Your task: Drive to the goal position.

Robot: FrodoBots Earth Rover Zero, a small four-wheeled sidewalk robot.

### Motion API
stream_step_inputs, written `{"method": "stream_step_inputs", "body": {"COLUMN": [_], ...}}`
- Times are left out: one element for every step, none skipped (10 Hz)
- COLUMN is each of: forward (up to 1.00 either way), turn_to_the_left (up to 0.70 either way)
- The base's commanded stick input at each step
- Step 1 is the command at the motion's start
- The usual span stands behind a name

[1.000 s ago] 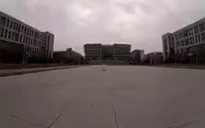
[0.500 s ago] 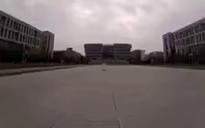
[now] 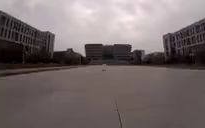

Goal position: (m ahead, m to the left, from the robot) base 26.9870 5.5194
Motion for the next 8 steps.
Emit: {"method": "stream_step_inputs", "body": {"forward": [1.00,1.00,1.00,1.00,1.00,1.00,1.00,1.00], "turn_to_the_left": [0.00,0.00,0.00,0.00,0.00,0.00,0.00,0.00]}}
